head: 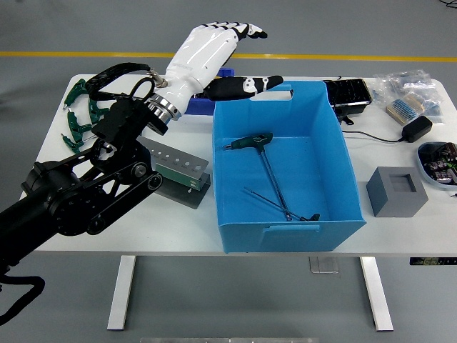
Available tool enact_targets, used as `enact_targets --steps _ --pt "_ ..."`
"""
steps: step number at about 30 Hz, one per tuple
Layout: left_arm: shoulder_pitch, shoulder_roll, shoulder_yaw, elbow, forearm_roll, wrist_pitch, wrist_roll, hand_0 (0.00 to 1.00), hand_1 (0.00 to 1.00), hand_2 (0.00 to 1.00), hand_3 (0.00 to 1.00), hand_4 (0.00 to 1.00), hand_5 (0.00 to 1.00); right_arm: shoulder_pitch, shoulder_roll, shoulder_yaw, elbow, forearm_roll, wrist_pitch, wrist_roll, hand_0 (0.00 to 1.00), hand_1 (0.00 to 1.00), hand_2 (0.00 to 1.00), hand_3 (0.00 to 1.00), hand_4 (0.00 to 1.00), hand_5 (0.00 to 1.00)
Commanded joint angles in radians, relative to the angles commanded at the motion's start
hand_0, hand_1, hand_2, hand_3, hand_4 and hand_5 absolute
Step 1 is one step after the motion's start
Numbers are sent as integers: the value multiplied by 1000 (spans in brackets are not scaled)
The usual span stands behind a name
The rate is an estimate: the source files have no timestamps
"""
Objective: Lift tool from toolbox,place it in box,lift tool from toolbox,place it in box
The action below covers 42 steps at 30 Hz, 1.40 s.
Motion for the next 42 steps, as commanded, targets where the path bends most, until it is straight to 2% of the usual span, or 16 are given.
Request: enact_targets --steps 1,2,4,13,14,18,19,20,21,25,26,28,31,32,36,42 --pt "37 12 -41 -5 1 12 -4 950 935 927 769 959 933 -2 1 -4 0 6 0 2 665 624 704 572 831 736" --pt "64 18 -73 -7 -1 20 -7 998 998 998 805 959 885 -3 1 -4 -1 8 0 3 665 624 703 572 831 737" --pt "123 24 -146 -2 -14 34 -26 998 998 998 805 959 885 -6 2 -5 -1 10 1 5 665 624 703 572 831 737" --pt "321 -14 -455 9 -135 2 -143 998 998 998 803 960 859 -14 7 5 -2 -9 0 -1 664 624 704 572 830 738" --pt "341 -18 -486 6 -157 -2 -159 943 937 972 801 953 832 -15 7 3 -2 -6 0 0 664 624 703 571 829 738" --pt "414 -32 -589 2 -313 -33 -214 943 937 972 801 953 832 -14 7 -7 -3 15 1 6 664 624 703 571 829 738" --pt "436 -39 -617 1 -352 -56 -230 943 937 972 801 953 832 -14 7 -10 -3 20 1 7 664 624 703 571 829 738" --pt "457 -45 -641 0 -391 -74 -247 881 907 959 795 956 841 -14 7 -13 -3 26 1 9 664 624 703 572 829 737" --pt "475 -49 -661 -1 -437 -88 -261 881 907 959 795 956 841 -14 8 -15 -3 30 1 10 664 624 703 572 829 737" --pt "538 -59 -703 -4 -606 -142 -285 881 907 959 795 956 841 -14 8 -21 -3 40 2 12 664 624 703 572 829 737" --pt "549 -60 -708 -5 -651 -155 -285 859 872 936 792 957 844 -14 9 -21 -4 39 2 12 664 624 703 571 828 739" --pt "577 -64 -724 -6 -736 -200 -279 859 872 936 792 957 844 -14 10 -20 -4 39 2 11 664 624 703 571 828 739" --pt "603 -72 -744 -12 -859 -258 -267 859 872 936 792 957 844 -14 11 -19 -4 38 1 10 664 624 703 571 828 739" --pt "607 -74 -747 -14 -898 -273 -261 822 820 898 773 972 882 -14 12 -18 -4 37 1 10 664 625 703 571 827 736" --pt "621 -85 -754 -30 -1070 -328 -237 822 820 898 773 972 882 -14 12 -13 -4 27 2 7 664 625 703 571 827 736" --pt "617 -97 -757 -36 -1133 -376 -201 832 831 900 786 990 929 -13 11 -14 -4 28 2 7 665 624 702 571 827 737"
